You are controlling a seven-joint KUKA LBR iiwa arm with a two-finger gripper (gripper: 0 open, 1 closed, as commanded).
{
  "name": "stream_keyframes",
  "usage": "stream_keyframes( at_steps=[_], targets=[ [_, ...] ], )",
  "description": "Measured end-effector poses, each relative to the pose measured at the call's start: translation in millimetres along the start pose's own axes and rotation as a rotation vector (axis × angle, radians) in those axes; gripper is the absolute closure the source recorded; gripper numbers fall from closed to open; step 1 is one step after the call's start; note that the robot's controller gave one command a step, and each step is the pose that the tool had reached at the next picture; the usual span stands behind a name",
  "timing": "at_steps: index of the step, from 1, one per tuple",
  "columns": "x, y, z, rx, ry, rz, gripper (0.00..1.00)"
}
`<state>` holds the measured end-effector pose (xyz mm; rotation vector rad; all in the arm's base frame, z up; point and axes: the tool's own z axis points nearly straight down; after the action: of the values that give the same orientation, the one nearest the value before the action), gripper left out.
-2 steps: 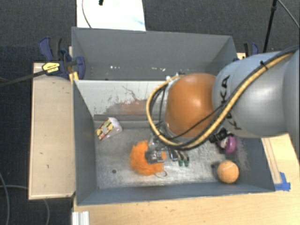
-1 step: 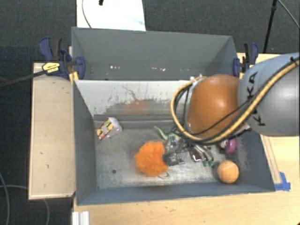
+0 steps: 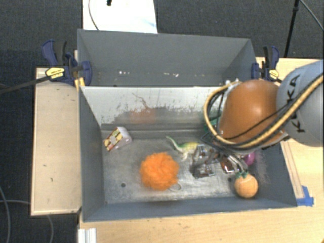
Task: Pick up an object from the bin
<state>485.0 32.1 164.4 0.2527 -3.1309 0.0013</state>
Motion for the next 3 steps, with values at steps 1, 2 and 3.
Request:
stream_keyframes(
  at_steps=[1, 2, 3],
  targets=[
    [-5.5, -26, 5, 0.0, -0.004, -0.163, 1.0],
    [-61.5, 33, -4, -0.002, -0.004, 0.151, 0.0],
    [-68.6, 42, -6, -0.003, -0.004, 0.159, 0.0]
  ],
)
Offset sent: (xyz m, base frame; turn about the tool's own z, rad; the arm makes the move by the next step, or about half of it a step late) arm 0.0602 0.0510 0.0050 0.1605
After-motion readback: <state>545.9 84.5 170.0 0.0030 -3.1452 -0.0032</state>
